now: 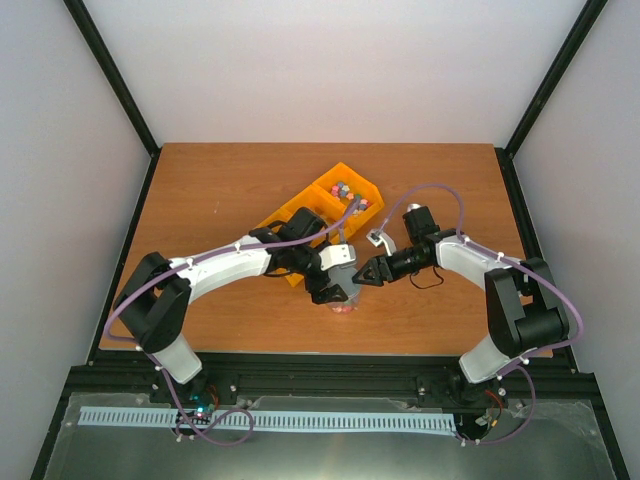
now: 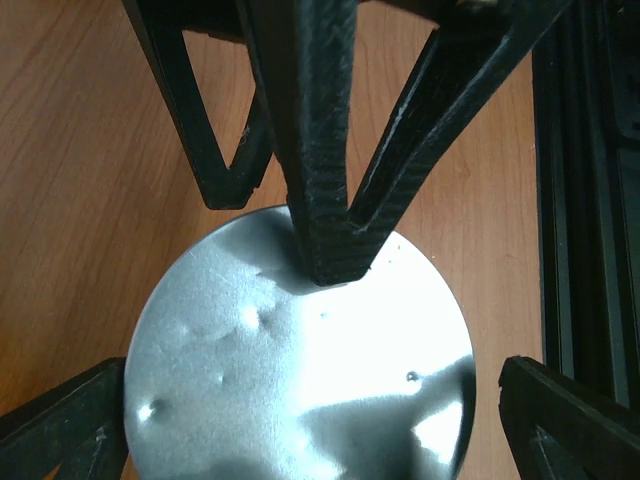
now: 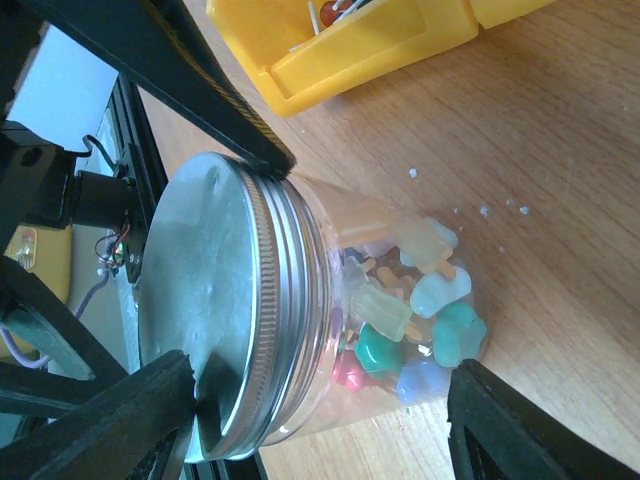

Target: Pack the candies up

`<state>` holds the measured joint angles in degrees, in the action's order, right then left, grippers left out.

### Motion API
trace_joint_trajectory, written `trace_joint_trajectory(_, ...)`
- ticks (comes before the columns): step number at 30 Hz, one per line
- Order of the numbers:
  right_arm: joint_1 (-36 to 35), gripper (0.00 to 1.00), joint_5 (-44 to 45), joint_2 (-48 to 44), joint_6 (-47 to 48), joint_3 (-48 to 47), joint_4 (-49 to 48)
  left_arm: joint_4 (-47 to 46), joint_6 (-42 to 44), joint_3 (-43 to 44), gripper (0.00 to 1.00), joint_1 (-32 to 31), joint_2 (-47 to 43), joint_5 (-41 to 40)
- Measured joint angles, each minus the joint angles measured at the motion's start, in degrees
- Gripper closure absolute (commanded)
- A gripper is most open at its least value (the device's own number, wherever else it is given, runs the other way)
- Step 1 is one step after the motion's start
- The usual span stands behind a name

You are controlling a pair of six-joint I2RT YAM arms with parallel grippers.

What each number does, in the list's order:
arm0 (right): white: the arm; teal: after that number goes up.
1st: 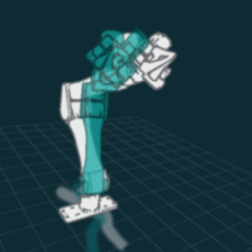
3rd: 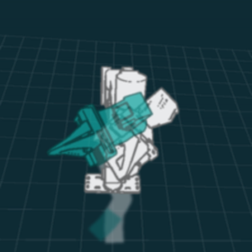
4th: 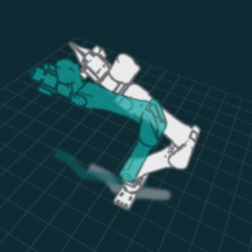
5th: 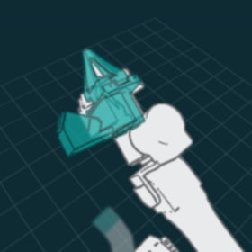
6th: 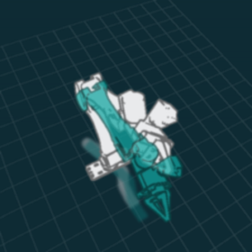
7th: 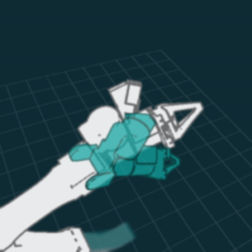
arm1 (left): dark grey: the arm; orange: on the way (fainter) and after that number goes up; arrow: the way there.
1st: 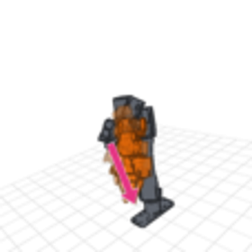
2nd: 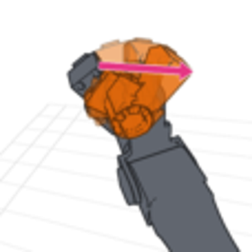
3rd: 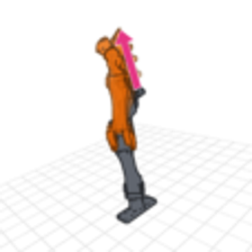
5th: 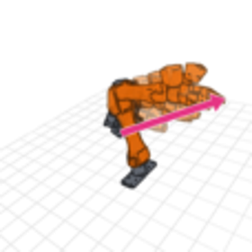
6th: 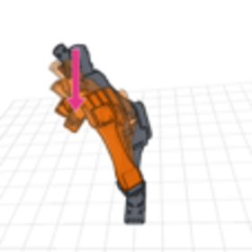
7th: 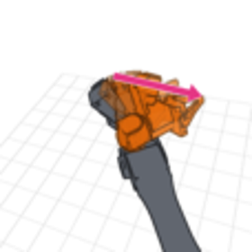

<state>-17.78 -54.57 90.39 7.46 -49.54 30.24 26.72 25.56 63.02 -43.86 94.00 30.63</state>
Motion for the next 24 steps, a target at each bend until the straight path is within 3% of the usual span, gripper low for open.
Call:
trace_joint_trajectory(4,0.0,0.31,0.15,0.0,0.61,-0.11,0.35,0.2,0.0,-0.33,0.0,0.0,-2.32,0.04)
trace_joint_trajectory(8,0.0,0.31,0.2,0.0,0.74,-0.37,0.46,-0.17,-0.26,-2.21,0.07,0.02,-7.04,0.02)
trace_joint_trajectory(14,0.0,0.33,0.24,0.0,0.68,-1.22,0.44,-0.35,-3.08,-3.13,0.41,0.37,-9.92,-0.87)
trace_joint_trajectory(17,0.0,0.35,0.31,0.0,0.61,-1.73,0.39,0.2,-3.45,-2.64,0.51,0.46,-9.07,-0.85)
trace_joint_trajectory(24,0.0,0.39,0.39,0.07,0.46,-1.81,0.35,0.31,-0.17,-2.58,0.52,-0.22,-8.5,-0.74)
